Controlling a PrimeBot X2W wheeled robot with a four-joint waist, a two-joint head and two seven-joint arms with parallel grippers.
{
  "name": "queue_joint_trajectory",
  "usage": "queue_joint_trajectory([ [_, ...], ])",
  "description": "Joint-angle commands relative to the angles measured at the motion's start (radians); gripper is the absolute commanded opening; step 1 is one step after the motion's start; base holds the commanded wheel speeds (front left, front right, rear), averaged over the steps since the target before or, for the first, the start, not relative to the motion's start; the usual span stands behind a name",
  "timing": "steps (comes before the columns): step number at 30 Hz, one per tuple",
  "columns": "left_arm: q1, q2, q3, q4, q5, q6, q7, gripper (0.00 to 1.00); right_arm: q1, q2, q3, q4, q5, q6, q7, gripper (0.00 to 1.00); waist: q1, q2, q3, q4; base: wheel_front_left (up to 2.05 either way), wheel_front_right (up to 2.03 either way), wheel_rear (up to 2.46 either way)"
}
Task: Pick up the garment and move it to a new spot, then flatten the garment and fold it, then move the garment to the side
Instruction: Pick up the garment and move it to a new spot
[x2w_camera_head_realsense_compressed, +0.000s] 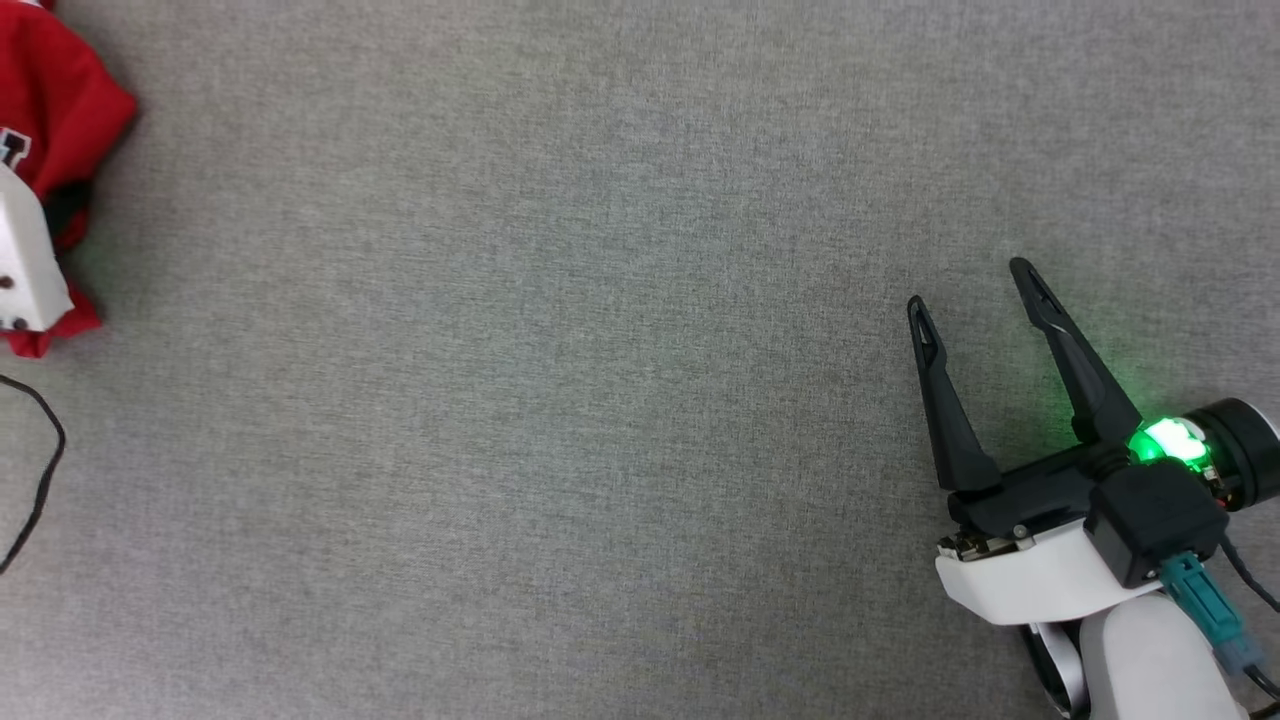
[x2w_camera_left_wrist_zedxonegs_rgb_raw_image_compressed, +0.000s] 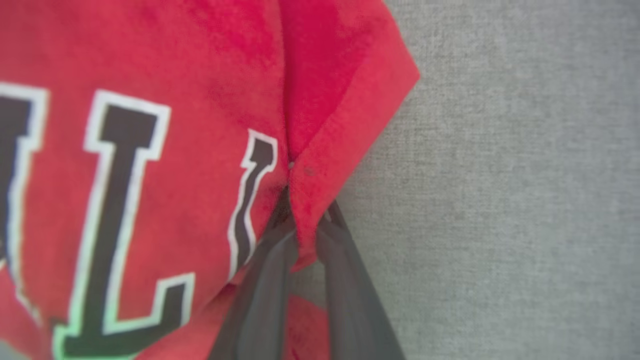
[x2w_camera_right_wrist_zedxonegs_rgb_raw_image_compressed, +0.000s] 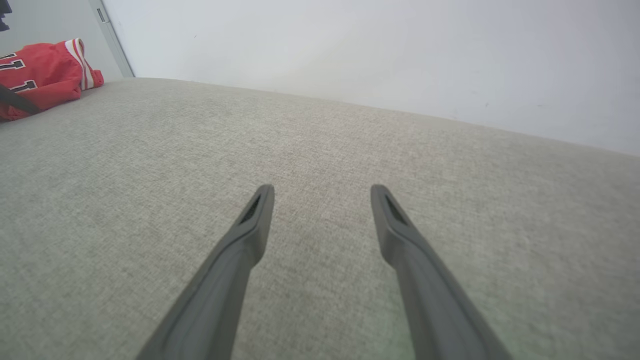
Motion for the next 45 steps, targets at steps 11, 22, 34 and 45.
queue_joint_trajectory([
  [11, 0.008, 0.017, -0.021, -0.064, -0.06, -0.003, -0.266, 0.0, 0.025, 0.009, -0.023, 0.066, 0.112, 0.0, -0.002, 1.0, 0.0, 0.0, -0.22, 0.009, 0.0, 0.0, 0.0],
  [22, 0.051, -0.006, -0.034, -0.263, -0.029, 0.017, -0.438, 0.0, 0.049, 0.009, -0.073, 0.085, 0.209, 0.0, -0.002, 1.0, 0.0, 0.0, -0.413, -0.04, 0.0, 0.0, 0.0],
  [34, 0.151, -0.106, -0.116, -0.55, 0.086, 0.153, -0.52, 0.0, 0.102, 0.009, -0.084, 0.087, 0.247, 0.0, -0.002, 1.0, 0.0, 0.0, -0.51, -0.149, 0.0, 0.0, 0.0],
  [45, 0.202, -0.331, -0.292, -0.55, 0.207, 0.206, -0.564, 0.0, 0.087, 0.009, -0.075, 0.076, 0.256, 0.0, -0.002, 1.0, 0.0, 0.0, -0.479, -0.265, 0.0, 0.0, 0.0],
])
